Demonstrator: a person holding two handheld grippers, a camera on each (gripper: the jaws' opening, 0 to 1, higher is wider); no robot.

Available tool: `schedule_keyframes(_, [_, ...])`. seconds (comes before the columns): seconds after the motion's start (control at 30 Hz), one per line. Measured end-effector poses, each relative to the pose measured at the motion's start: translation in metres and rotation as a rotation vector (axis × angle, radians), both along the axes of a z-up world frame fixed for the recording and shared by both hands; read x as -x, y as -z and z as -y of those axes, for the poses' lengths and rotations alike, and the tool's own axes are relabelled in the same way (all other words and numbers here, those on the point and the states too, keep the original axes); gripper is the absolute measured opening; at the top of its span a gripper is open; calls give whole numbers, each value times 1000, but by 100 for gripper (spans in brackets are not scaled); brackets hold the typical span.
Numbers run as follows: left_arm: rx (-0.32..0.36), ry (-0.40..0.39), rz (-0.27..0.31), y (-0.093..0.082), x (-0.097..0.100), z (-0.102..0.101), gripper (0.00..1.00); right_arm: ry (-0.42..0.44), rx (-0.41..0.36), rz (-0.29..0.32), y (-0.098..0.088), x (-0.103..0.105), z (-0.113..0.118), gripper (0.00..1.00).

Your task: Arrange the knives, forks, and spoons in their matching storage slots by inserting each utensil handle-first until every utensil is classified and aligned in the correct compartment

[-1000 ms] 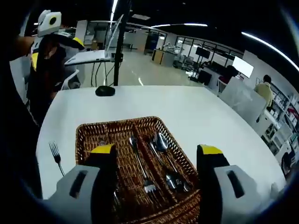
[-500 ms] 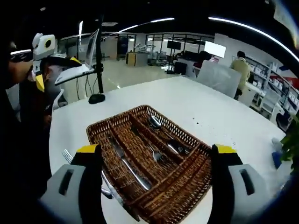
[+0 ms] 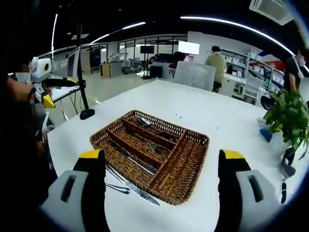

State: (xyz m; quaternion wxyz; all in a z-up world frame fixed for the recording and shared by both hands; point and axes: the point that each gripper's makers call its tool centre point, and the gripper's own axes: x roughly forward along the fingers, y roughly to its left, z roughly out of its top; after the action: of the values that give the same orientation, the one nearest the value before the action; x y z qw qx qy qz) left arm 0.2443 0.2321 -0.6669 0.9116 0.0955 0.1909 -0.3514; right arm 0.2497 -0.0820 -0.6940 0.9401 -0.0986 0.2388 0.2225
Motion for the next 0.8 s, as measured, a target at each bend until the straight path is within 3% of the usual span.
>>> schedule_keyframes(0.07, [3, 1, -11, 2, 1, 1, 99, 2, 6, 8, -1, 3, 5, 100])
schedule_keyframes(0.17, [22, -13, 22, -1, -3, 5, 99, 3, 21, 5, -1, 10, 19, 100])
schedule_keyframes(0.23, [3, -68, 27, -2, -8, 4, 99, 23, -14, -23, -1, 16, 28, 100])
schedule_keyframes(0.33, [28, -74, 60, -14, -3, 15, 99, -19, -46, -2, -8, 21, 30, 100])
schedule_keyframes(0.47, [-16, -113, 65, -12, 4, 13, 99, -56, -14, 2, -2, 26, 36, 100])
schedule_keyframes(0.53, [5, -127, 53, -19, 9, 15, 99, -72, -42, -2, -4, 30, 37, 100])
schedule_keyframes(0.67, [-26, -143, 84, -31, 16, 19, 99, -111, -72, 12, -7, 33, 41, 100])
schedule_keyframes(0.8, [-29, -143, 60, -28, 22, 22, 99, -85, -77, 11, -10, 33, 48, 100])
